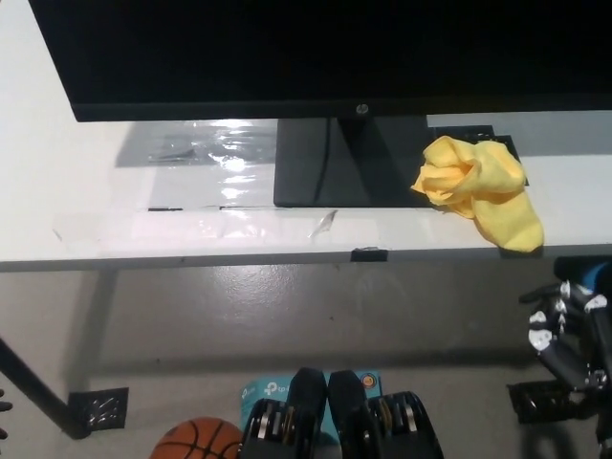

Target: The robot uses its right hand to pick up the cloth kept in the middle of the desk and use it to wipe the monitor in the middle of the desk by swiping its screen twice

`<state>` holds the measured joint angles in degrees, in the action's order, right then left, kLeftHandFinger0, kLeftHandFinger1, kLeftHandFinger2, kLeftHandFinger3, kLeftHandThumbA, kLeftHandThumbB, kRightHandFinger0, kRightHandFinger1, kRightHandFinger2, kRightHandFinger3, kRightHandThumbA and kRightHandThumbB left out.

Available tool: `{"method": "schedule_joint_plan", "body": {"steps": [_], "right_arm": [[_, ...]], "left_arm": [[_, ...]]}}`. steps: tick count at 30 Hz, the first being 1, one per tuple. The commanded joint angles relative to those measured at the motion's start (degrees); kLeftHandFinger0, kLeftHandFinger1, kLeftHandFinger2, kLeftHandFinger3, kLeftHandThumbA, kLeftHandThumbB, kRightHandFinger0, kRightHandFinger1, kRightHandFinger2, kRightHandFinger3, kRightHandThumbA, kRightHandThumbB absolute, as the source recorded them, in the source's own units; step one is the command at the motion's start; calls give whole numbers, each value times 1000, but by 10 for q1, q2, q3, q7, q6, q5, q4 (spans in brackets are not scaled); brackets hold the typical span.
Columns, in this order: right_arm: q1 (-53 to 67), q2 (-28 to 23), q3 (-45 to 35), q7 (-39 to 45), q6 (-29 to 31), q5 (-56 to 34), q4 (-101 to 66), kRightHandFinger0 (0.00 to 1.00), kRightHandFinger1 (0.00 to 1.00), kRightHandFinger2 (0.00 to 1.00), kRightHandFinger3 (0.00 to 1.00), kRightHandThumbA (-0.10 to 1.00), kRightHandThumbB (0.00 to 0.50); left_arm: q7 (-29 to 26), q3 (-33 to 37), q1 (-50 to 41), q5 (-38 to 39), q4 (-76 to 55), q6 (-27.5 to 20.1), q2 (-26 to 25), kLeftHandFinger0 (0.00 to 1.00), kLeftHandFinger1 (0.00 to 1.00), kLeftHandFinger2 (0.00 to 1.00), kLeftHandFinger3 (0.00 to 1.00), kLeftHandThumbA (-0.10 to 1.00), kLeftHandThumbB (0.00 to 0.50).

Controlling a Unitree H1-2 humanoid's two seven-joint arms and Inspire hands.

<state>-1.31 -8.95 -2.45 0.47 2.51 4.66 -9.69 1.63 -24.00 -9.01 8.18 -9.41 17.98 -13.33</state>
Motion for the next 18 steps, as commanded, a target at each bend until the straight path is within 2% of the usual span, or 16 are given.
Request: {"method": "schedule_joint_plan", "body": {"steps": [1,2,3,5,6,7,8,9,12,14,15,18], "right_arm": [[-34,-13,10,-2,5,55,-60,244,246,373,557,367,129],[-45,-14,11,-1,-11,62,-71,188,218,406,605,389,164],[-56,-14,12,3,-25,62,-77,176,234,478,708,384,215],[-73,-15,14,7,-44,63,-85,172,241,504,753,380,234],[-89,-18,18,7,-55,83,-87,297,429,594,833,433,267],[-113,-20,25,8,-97,121,-95,609,812,851,979,549,341],[-127,-21,32,8,-132,156,-104,790,992,997,1000,635,390],[-138,-20,37,9,-150,170,-106,1000,1000,1000,1000,680,408],[-164,-25,49,21,-207,198,-105,1000,1000,1000,1000,812,432],[-174,-29,57,28,-230,208,-101,1000,1000,1000,1000,844,431],[-181,-28,59,32,-245,208,-95,1000,1000,1000,1000,822,402],[-192,-32,66,40,-263,204,-80,1000,1000,1000,1000,804,378]], "left_arm": [[-4,-2,0,11,-18,4,-7,213,260,395,542,-28,200],[-3,-2,0,12,-18,2,-7,216,254,385,541,-30,200],[-4,-2,0,11,-19,5,-8,212,253,392,547,-34,191],[-4,-1,0,9,-21,9,-9,209,253,399,554,-36,191],[-4,0,0,7,-24,13,-10,220,258,405,563,-39,185],[-4,0,2,8,-24,14,-9,222,262,409,570,-49,182],[-4,0,1,8,-23,15,-10,219,259,407,573,-45,187],[-5,-1,2,10,-23,15,-8,199,243,399,569,-46,196],[-3,-1,1,12,-21,13,-8,198,242,394,565,-43,194],[-3,1,0,7,-22,14,-9,190,235,387,566,-44,187],[-3,1,-1,7,-25,17,-10,186,237,391,566,-48,183],[-2,0,-1,11,-26,17,-8,174,222,371,549,-64,183]]}}
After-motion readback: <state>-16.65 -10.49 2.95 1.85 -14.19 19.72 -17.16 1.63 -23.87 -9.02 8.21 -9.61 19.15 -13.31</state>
